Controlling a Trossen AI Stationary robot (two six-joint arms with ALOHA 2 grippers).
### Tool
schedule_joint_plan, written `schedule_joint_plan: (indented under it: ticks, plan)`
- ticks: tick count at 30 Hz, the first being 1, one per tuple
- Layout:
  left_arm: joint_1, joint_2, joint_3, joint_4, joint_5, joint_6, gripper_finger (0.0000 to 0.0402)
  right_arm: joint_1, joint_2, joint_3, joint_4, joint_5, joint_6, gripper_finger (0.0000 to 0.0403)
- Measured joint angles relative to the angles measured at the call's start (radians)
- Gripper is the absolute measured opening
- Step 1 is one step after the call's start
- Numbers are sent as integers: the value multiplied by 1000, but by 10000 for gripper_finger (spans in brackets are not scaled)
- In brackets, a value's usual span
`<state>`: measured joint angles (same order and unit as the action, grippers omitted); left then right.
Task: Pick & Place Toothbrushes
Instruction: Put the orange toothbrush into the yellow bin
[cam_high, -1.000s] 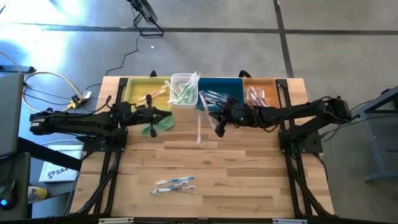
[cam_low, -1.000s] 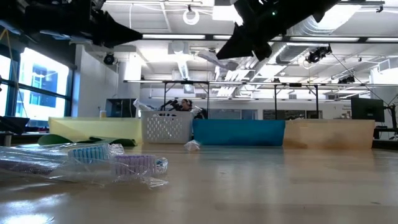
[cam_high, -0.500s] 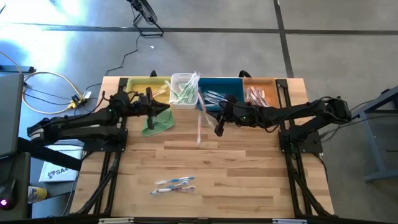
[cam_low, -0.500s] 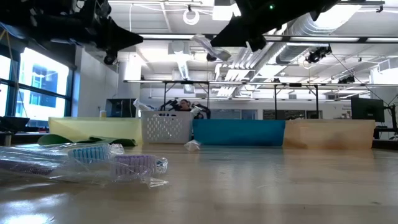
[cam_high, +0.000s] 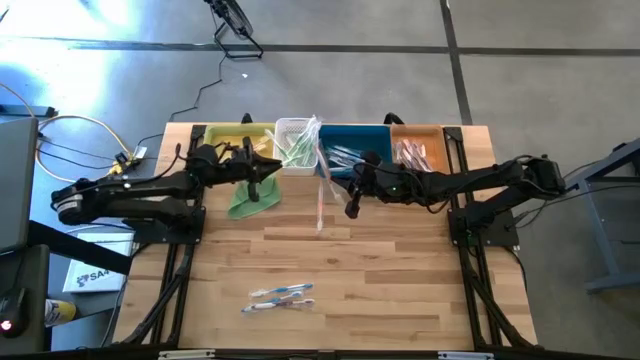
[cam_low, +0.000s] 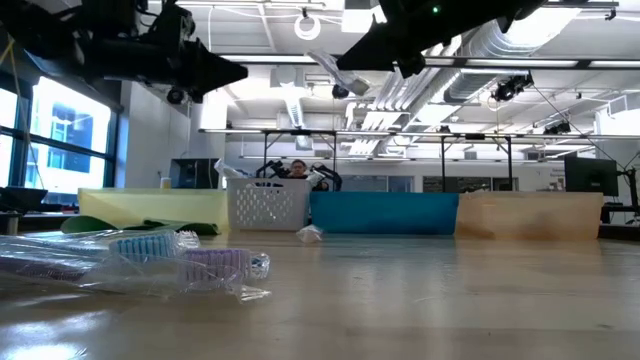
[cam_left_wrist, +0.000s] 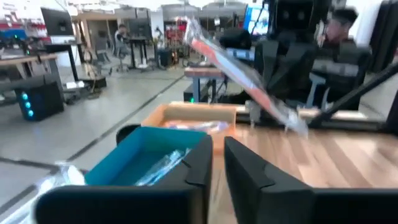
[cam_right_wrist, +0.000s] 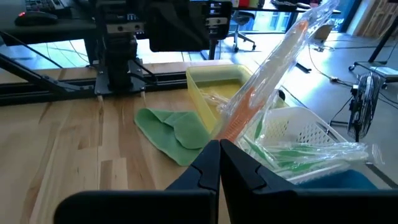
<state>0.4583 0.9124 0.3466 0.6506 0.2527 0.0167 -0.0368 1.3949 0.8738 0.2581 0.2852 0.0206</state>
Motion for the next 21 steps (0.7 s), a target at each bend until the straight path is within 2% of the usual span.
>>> schedule_joint_plan:
  ticks: [5,10,14,21]
  plan:
    - [0,87,0,146,2,-141,105,0,0,0,1,0,-92,3]
    - [0,158,15,177,55,-258,156,0,0,0,10,0,-152,3]
    - [-3,203,72,181,113,-253,165,0,0,0,10,0,-154,3]
    - [-54,308,211,179,129,-250,166,4,0,0,12,0,-163,3]
